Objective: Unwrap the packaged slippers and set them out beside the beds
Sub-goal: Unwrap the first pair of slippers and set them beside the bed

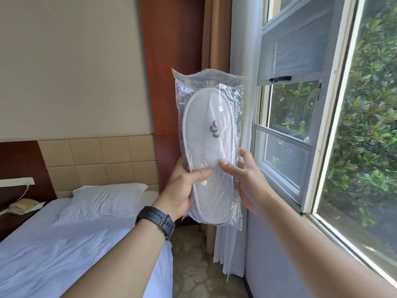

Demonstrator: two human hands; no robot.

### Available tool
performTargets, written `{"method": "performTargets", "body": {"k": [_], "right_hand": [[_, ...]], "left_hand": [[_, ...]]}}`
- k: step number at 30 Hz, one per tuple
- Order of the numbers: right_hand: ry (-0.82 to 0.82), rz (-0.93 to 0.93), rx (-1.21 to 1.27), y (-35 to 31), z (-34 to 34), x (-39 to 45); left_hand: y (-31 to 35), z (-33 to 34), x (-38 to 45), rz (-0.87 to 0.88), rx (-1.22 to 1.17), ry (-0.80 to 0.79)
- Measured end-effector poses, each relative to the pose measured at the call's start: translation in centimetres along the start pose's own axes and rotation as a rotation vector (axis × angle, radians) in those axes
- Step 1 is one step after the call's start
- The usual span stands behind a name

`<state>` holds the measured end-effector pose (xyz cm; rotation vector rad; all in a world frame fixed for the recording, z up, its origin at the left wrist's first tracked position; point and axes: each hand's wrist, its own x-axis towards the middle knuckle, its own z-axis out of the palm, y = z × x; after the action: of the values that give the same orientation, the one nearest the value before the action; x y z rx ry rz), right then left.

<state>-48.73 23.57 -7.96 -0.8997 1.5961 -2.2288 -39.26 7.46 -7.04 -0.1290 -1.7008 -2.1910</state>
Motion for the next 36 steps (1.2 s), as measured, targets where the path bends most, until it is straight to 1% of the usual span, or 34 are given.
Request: {"method": "performTargets", "body": {"k": [7, 10, 15, 22, 28, 31, 36], "right_hand": [[0.012, 0.095, 0.05, 6.4, -5.2, 2.7], [-0.002, 0.122, 0.061, 10.4, -7.4, 3.0], [0.007, 0.189, 0.074, 18.8, -10.9, 2.0], [0.047, 0.277, 0.068, 33.1, -14.1, -1.0], [0.085, 0.339, 0.053, 45.6, -16.1, -4.7], [0.094, 0.387, 0.023, 53.3, -17.6, -7.6], [0.135, 0.483, -0.01, 66.0, -20.9, -12.5]], "left_hand": [[-7.7, 0.5, 3.4, -0.071, -0.005, 0.111], [-12.2, -0.2, 4.1, -0.097, -0.01, 0.146], [-21.1, -2.5, 4.0, -0.163, -0.039, 0.157], [-35.5, -7.5, 2.0, -0.262, -0.077, 0.183], [-48.2, -12.5, -1.0, -0.305, -0.095, 0.2], [-56.2, -15.3, -3.4, -0.336, -0.105, 0.188], [-69.5, -19.1, -7.8, -0.414, -0.136, 0.218]]}}
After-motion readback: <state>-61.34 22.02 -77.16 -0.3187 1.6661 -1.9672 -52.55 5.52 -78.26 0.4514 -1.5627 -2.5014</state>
